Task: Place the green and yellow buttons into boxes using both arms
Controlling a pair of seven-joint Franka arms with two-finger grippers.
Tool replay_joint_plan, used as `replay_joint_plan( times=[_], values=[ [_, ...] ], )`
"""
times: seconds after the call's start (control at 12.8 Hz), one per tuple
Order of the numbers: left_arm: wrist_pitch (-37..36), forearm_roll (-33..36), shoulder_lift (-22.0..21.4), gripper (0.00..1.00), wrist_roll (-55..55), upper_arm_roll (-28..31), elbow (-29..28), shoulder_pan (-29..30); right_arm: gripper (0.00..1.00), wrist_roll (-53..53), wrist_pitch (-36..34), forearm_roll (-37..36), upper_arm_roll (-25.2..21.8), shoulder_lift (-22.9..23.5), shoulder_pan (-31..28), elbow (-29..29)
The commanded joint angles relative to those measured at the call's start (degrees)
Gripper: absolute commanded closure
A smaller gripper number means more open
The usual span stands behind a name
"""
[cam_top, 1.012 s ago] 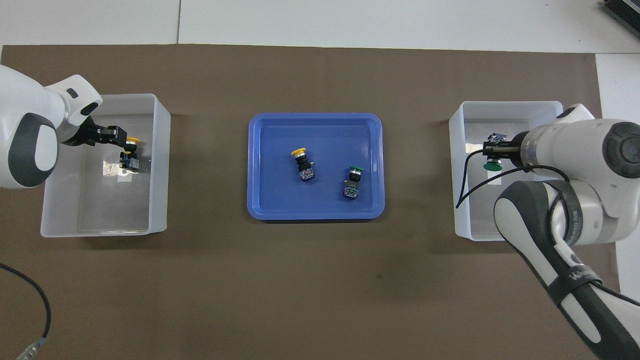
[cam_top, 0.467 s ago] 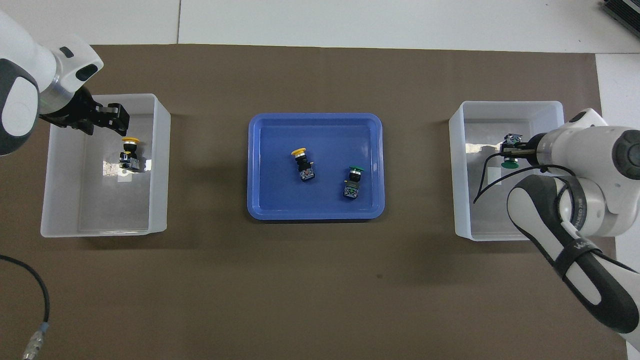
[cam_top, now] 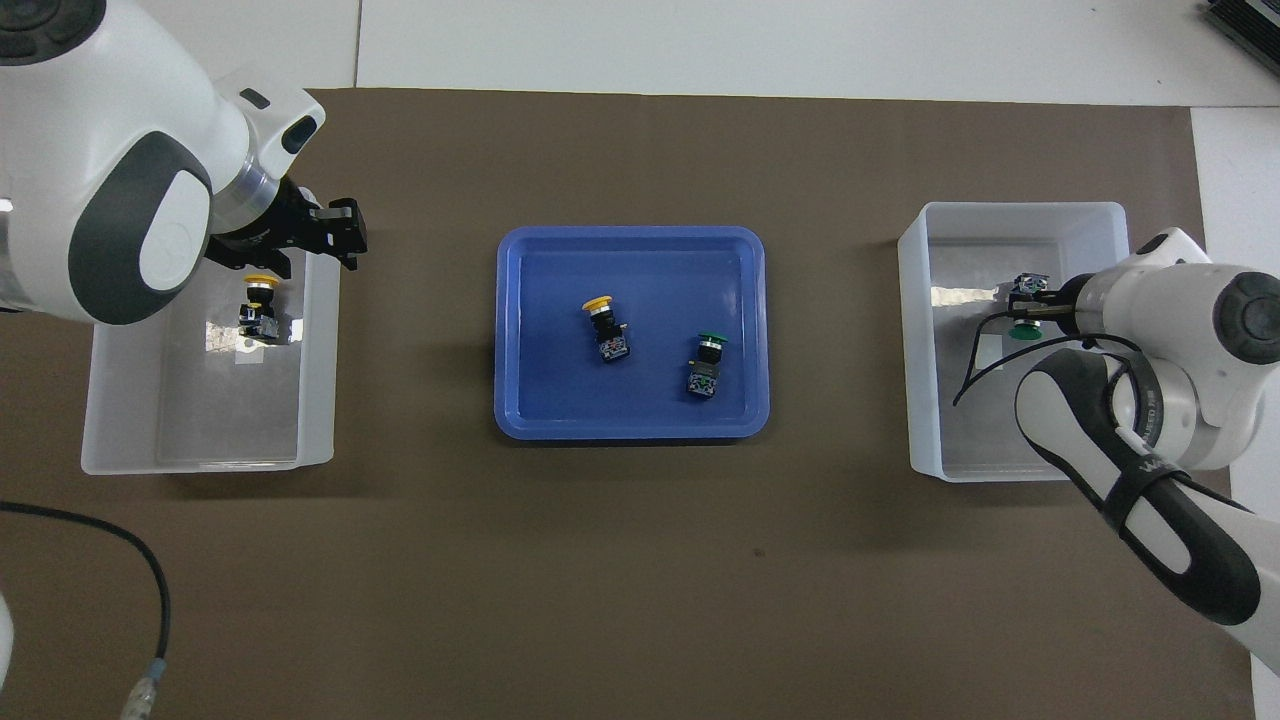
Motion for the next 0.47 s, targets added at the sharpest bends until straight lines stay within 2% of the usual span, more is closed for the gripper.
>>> replay_joint_plan(
  times=[0.0, 0.08, 0.16, 0.23, 0.39],
  values=[
    [9.0, -1.1, 0.3, 0.35, -10.4, 0.8, -3.1, -5.5, 0.39, -1.3, 0.6, -0.1, 0.8, 0.3, -1.0, 0.3],
    [13.1, -1.1, 0.4, 0.35, -15.2, 0.8, -5.2, -7.4, 0.16, -1.3, 0.5, -0.1, 0.9, 0.2, -0.6, 0.3],
    [15.7, -1.1, 0.5, 0.35, -17.4, 0.8, -6.6, -8.7, 0.06, -1.1, 0.4, -0.1, 1.0, 0.0, -0.4, 0.4],
    [17.4, -1.1, 0.7, 0.35, -17.9, 0.8, -7.6, -9.3, 0.00, -1.1, 0.3, 0.0, 1.3, -0.3, -0.3, 0.7],
    [21.4, -1.1, 2.2, 0.35, -20.5, 0.8, -9.0, -11.2, 0.00, -1.1, -0.1, 0.0, 1.6, -1.4, -0.2, 1.3]
  ],
)
